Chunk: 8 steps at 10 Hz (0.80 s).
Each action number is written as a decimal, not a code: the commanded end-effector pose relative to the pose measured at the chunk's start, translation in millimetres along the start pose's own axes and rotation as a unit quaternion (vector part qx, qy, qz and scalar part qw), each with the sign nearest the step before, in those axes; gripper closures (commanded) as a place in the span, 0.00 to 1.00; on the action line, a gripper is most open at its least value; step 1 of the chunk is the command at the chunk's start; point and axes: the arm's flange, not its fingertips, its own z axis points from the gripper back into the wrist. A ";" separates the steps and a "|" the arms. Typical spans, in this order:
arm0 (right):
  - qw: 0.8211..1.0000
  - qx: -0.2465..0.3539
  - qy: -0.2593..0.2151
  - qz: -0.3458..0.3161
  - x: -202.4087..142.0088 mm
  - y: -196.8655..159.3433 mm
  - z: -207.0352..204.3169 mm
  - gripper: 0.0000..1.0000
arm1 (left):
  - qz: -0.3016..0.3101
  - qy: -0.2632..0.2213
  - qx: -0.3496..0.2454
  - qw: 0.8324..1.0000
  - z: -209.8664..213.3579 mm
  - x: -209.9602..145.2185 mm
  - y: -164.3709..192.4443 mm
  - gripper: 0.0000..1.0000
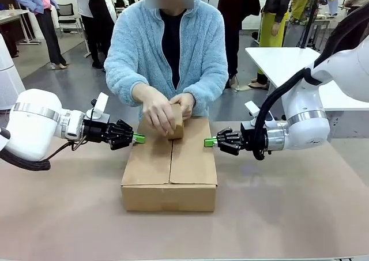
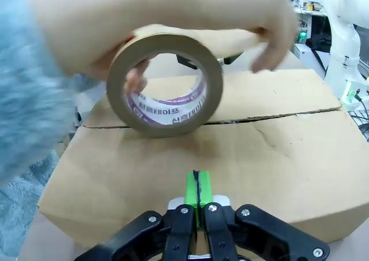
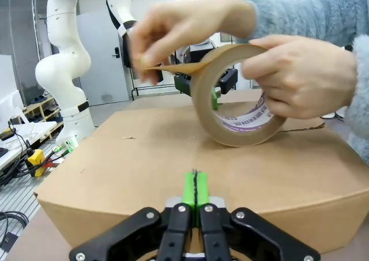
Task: Wrap the clocks to prevent damage.
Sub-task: After the human seals the box with tape, release both hands from the side flaps of the Package Box.
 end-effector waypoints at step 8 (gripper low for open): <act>1.000 -0.001 0.001 -0.001 -1.4 0.1 0.6 0.99 | -0.010 0.005 0.006 1.000 -1.8 -2.9 -1.1 0.99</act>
